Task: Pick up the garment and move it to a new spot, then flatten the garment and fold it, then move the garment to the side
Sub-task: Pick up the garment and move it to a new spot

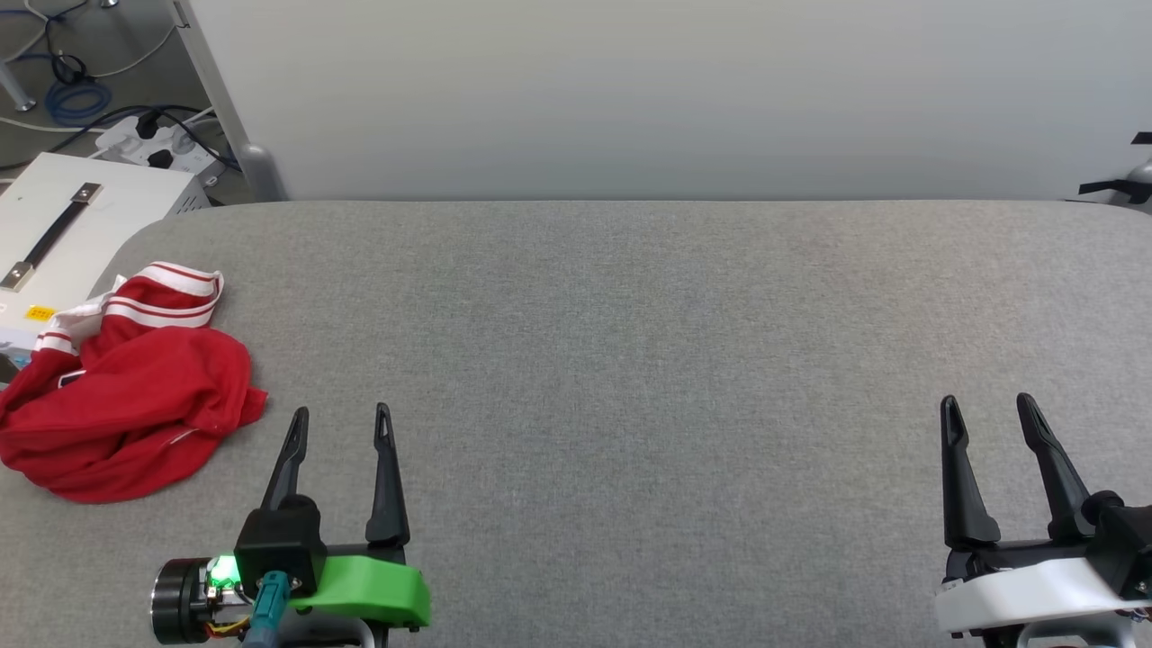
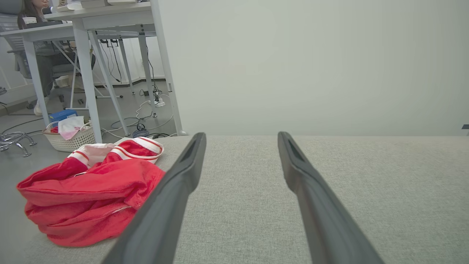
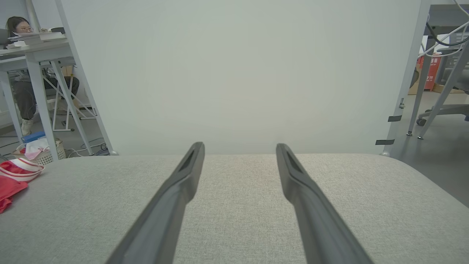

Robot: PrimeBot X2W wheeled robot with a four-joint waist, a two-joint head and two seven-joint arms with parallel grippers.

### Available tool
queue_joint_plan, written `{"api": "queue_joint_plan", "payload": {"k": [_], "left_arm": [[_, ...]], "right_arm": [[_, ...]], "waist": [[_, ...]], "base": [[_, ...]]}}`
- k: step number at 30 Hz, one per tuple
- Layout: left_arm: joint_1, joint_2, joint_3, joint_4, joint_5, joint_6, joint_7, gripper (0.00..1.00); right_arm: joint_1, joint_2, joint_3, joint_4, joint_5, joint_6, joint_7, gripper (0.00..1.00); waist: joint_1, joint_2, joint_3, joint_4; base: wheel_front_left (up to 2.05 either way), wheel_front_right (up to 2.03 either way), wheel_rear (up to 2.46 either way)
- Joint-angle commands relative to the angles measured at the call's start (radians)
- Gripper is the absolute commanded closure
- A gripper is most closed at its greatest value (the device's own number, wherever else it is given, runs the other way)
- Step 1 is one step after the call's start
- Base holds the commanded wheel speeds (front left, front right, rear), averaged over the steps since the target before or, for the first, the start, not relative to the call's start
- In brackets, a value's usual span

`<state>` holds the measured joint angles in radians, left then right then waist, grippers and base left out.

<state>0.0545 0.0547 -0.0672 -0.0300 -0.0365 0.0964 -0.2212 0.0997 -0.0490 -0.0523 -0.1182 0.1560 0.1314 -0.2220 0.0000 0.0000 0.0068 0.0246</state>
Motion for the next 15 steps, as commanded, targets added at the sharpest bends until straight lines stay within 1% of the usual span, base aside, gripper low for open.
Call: {"api": "queue_joint_plan", "payload": {"k": [1, 9, 15], "left_arm": [[0.008, -0.004, -0.004, 0.003, -0.007, 0.011, -0.011, 0.0], [0.007, -0.004, -0.006, 0.004, -0.011, 0.017, -0.028, 0.0], [0.002, -0.005, 0.002, 0.002, -0.021, 0.025, -0.04, 0.0]], "right_arm": [[0.009, -0.001, -0.003, -0.01, 0.01, -0.001, -0.011, 0.0], [0.016, -0.001, -0.001, -0.019, 0.015, -0.001, -0.027, 0.0], [0.019, -0.001, 0.006, -0.032, 0.017, -0.001, -0.04, 0.0]], "waist": [[0.0, 0.0, 0.0, 0.002], [0.0, 0.0, 0.006, 0.029], [0.0, 0.0, 0.017, 0.08]], "base": [[0.0, 0.0, 0.0], [0.0, 0.0, 0.0], [0.0, 0.0, 0.0]]}}
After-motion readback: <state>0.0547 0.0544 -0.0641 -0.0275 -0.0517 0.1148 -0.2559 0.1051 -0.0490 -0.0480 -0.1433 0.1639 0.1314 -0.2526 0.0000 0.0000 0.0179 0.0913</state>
